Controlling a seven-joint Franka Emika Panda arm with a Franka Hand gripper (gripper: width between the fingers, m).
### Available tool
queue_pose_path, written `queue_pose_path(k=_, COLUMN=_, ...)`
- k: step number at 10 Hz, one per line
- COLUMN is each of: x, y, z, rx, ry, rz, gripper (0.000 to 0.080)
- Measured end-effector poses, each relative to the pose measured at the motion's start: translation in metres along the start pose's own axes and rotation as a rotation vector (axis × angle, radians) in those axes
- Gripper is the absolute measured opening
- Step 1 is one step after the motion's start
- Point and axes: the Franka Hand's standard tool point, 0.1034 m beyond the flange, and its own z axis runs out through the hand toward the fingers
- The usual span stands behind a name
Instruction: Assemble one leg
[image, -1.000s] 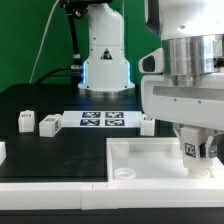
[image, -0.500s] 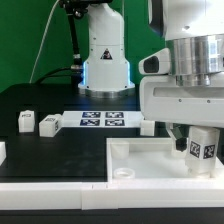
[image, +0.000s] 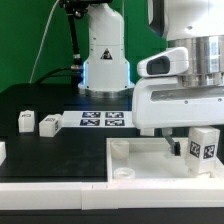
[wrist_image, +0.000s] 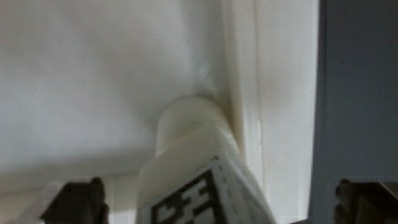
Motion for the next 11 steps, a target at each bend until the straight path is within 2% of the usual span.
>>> queue_pose_path(k=3, x=0.0023, y=-0.0007, z=-0.0038, rx=-0.010, ry=0.004, rz=-0.122, gripper=0.0649)
queue_pose_path(k=5, x=0.0018, y=-0.0003, z=-0.0031, rx=-0.011, ry=0.002, rz=-0.119, gripper=0.0397)
queue_pose_path(k=6, x=0.0016, y=0.0036, z=-0.0028, rx=-0.016, ry=0.002, rz=-0.087, gripper=0.0397)
queue_pose_path(k=7, x=0.0016, y=0.0065, z=-0.0023, rx=-0.019, ry=0.001, rz=-0.084, gripper=0.0268)
queue_pose_path(k=8, x=0.0013, y=0.0054, z=-0.0022, rx=-0.017, ry=0.001, rz=-0.076, gripper=0.0268)
queue_pose_path(k=11, x=0.0017, y=0.0062, z=-0.0013, rx=-0.013, ry=0.016, rz=0.301, gripper=0.0268)
